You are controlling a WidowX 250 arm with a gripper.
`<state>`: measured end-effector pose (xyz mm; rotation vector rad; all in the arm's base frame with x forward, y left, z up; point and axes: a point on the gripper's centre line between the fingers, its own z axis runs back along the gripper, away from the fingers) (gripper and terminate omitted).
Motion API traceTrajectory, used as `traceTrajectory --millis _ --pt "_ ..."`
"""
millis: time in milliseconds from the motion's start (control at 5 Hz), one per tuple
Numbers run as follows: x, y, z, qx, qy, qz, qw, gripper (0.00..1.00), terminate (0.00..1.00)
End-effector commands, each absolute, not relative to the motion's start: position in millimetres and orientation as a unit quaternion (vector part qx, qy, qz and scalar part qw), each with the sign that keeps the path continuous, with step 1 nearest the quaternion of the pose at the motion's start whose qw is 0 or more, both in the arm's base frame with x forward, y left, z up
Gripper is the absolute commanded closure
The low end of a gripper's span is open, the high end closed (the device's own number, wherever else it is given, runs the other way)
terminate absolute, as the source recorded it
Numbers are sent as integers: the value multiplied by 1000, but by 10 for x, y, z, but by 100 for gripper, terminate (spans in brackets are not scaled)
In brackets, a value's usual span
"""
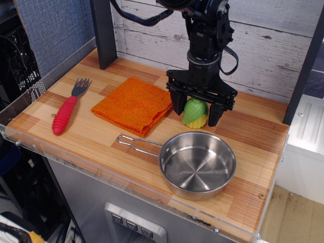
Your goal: Put the corn in the pot.
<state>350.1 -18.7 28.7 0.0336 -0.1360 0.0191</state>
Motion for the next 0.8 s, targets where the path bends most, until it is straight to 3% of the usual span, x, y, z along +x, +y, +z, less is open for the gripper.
traceTrajectory --millis 0,200,600 --pt "3559 -204 498 12 -98 8 995 100 0" --pt "3544 -193 571 14 -100 4 995 100 0" --pt "3300 -36 1310 -37 -105 67 991 100 0"
